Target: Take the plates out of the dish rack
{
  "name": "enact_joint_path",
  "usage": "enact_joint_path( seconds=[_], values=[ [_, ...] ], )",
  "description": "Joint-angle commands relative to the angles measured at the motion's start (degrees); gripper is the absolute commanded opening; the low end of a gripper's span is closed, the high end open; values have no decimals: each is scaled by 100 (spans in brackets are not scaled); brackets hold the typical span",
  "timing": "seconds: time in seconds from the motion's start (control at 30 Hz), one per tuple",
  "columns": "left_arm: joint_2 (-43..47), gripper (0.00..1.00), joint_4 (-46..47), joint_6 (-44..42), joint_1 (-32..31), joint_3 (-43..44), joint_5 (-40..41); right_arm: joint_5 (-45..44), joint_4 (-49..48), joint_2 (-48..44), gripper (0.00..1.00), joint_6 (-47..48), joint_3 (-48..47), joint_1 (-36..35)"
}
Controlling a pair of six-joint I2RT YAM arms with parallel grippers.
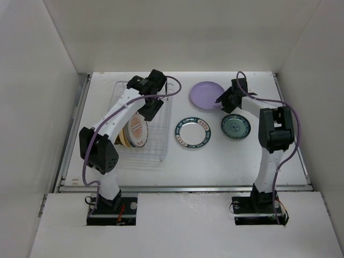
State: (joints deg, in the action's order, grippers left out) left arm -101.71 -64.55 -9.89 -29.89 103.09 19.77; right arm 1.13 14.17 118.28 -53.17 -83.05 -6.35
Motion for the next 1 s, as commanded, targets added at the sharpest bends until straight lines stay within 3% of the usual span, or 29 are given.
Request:
enact_joint_path(
  seconds=[0.0,0.07,0.4,0.7,0.73,0.87,0.9,0.97],
  values=[
    [-103,65,-408,153,1,211,282,238,111,-226,58,254,-212,-7],
    [-103,65,-409,206,1,212,334,239,112,-472,69,306,-151,-7],
    [187,64,-295,339,106,-350,660,-139,165,-1974,69,930,754,-7],
    [424,51,-5,444,229,-1175,308,-288,235,-2968,69,1344,1518,-120],
    [424,49,-5,444,229,-1177,308,-288,235,-3143,69,1344,1589,-121],
    [424,14,-4,496,343,-1256,37,-411,235,-3557,69,1458,1897,-174],
    [424,0,-5,497,396,-1186,-34,-464,235,-3627,69,1458,1897,-226],
    [371,0,-162,497,396,-923,-87,-517,340,-3820,69,1528,1950,-279]
  ],
)
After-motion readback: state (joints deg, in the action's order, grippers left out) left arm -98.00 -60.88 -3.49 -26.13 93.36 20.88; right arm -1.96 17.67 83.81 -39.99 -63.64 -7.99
